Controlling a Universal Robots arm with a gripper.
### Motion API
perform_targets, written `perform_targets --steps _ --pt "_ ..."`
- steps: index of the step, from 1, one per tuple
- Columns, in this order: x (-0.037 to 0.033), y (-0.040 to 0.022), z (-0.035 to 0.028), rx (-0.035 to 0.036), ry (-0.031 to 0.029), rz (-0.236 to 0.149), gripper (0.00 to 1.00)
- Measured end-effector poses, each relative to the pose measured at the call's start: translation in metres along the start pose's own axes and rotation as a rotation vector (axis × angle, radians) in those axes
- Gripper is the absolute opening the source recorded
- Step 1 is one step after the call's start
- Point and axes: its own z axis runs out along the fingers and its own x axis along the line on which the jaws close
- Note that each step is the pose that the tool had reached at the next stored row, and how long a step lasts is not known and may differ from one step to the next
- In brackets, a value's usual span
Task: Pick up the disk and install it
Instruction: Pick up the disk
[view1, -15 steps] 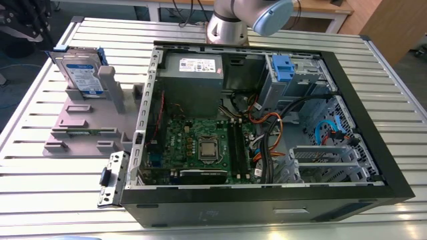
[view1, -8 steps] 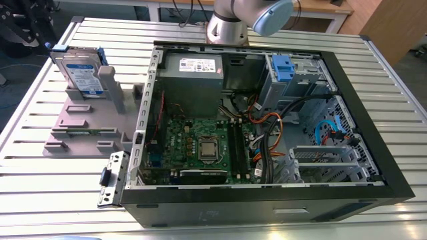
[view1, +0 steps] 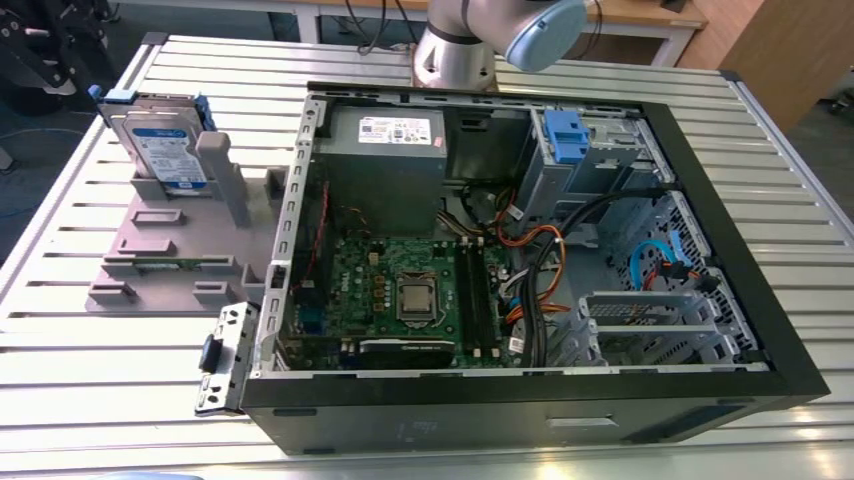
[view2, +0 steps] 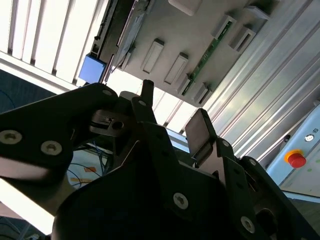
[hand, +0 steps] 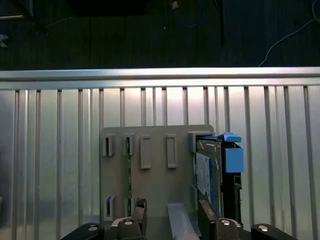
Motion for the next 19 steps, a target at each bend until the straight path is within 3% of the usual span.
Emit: perform_targets --steps 16,19 --pt "-0.0022 0.0000 0.0028 0.0000 -0.0002 0.000 0.53" --pt "-0.0021 -0.0003 0.0074 0.0000 -0.0003 0.000 0.53"
